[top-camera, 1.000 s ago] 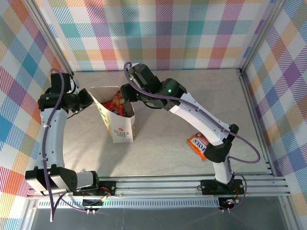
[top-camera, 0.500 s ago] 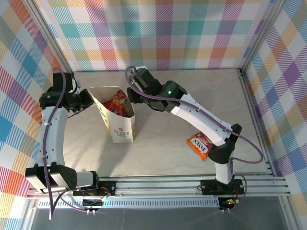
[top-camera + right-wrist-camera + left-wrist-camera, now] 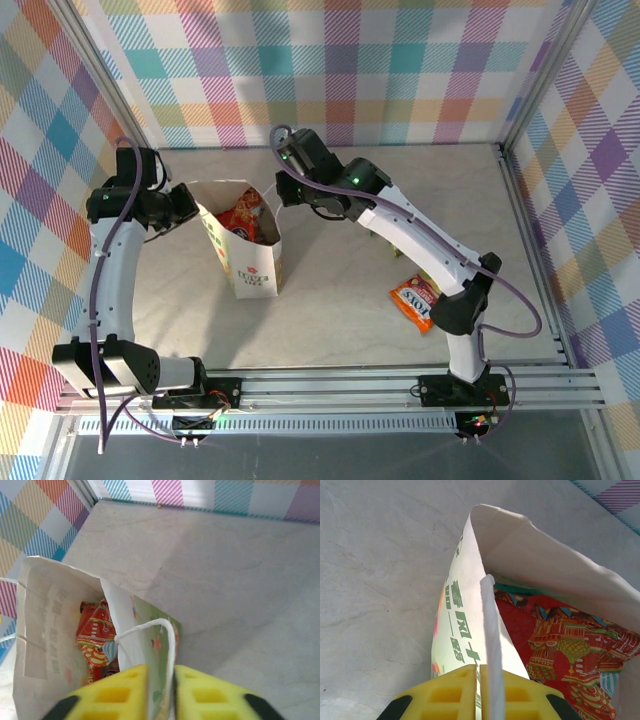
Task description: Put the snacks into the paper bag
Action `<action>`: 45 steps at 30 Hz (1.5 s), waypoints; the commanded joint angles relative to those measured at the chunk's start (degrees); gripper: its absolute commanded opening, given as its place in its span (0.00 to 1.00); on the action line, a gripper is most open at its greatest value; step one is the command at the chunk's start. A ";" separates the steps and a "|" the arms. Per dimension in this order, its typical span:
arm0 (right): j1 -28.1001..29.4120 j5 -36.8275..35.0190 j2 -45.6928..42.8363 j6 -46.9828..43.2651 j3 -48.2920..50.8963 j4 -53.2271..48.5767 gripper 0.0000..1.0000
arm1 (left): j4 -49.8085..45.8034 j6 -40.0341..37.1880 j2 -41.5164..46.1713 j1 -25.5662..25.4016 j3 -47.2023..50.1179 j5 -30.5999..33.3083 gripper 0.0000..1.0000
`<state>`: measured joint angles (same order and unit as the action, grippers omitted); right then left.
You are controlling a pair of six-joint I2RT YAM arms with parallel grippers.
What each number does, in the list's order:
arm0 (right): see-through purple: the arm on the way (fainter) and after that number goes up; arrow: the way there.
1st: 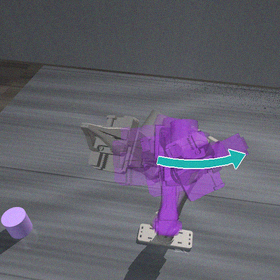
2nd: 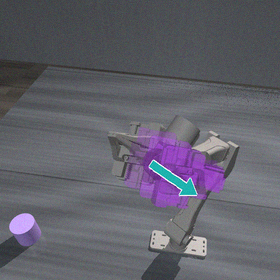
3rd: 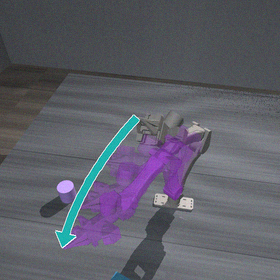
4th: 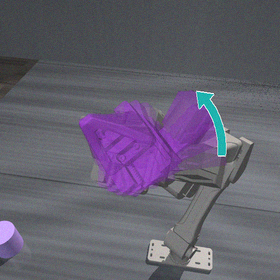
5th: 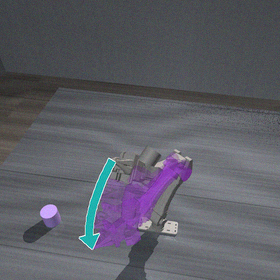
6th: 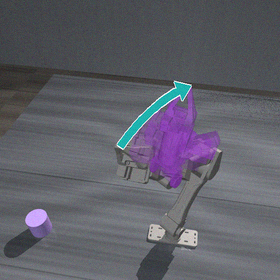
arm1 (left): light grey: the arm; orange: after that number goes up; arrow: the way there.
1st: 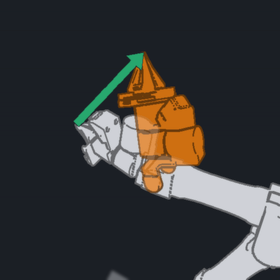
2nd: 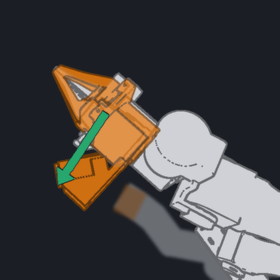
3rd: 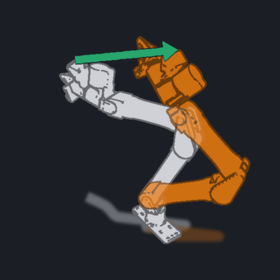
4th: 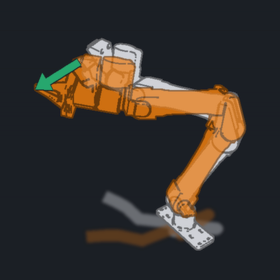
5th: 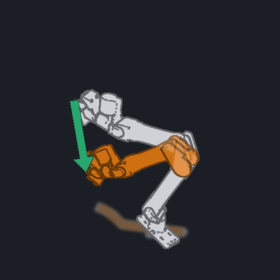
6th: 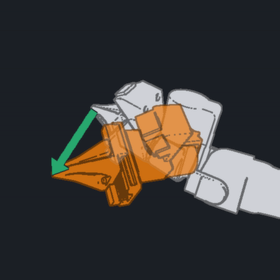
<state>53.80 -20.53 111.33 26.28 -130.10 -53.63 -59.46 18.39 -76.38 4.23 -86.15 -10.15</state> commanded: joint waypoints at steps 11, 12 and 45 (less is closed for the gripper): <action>-2.40 -4.72 -9.11 -1.41 10.75 1.49 0.00 | -0.13 1.32 -3.83 -5.39 -3.90 2.08 0.10; -2.92 -5.18 -10.21 -1.14 12.47 1.80 0.00 | -0.04 1.46 -4.23 -6.04 -4.33 2.41 0.10; -13.52 -8.88 -31.21 1.25 32.97 5.18 0.00 | 2.77 4.84 -12.22 -19.43 -10.64 4.86 0.10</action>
<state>41.15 -26.61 82.76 27.44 -97.36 -50.52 -56.71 22.79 -88.99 -14.68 -95.53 -6.31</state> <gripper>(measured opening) 0.060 0.102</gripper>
